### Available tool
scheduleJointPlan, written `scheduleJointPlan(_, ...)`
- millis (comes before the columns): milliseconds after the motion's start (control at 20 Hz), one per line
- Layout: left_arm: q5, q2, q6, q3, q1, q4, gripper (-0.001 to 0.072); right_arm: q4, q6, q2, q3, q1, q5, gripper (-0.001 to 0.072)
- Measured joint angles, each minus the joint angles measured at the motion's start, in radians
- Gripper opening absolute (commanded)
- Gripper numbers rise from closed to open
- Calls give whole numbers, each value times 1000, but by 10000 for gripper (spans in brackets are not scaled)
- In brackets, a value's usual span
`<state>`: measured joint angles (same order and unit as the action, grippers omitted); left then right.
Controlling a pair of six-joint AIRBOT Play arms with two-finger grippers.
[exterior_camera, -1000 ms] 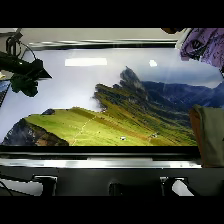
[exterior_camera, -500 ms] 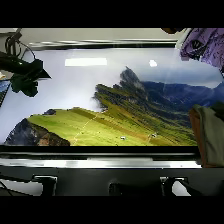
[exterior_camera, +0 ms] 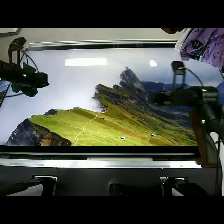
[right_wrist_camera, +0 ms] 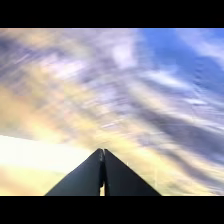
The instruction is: Fold the clothes and pants, and hang the long-sleeved shirts on hangers.
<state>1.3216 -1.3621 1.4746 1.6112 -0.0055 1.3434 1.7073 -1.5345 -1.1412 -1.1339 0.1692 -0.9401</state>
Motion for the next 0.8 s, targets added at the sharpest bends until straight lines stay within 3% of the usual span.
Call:
scheduleJointPlan(200, -100, 126, -11, -144, -11, 72, 18, 6, -16, 0, 0, 128, -12, 31)
scheduleJointPlan(800, -93, 175, -17, -201, -14, 125, 19, 6, -26, 2, 0, 178, -15, 30)
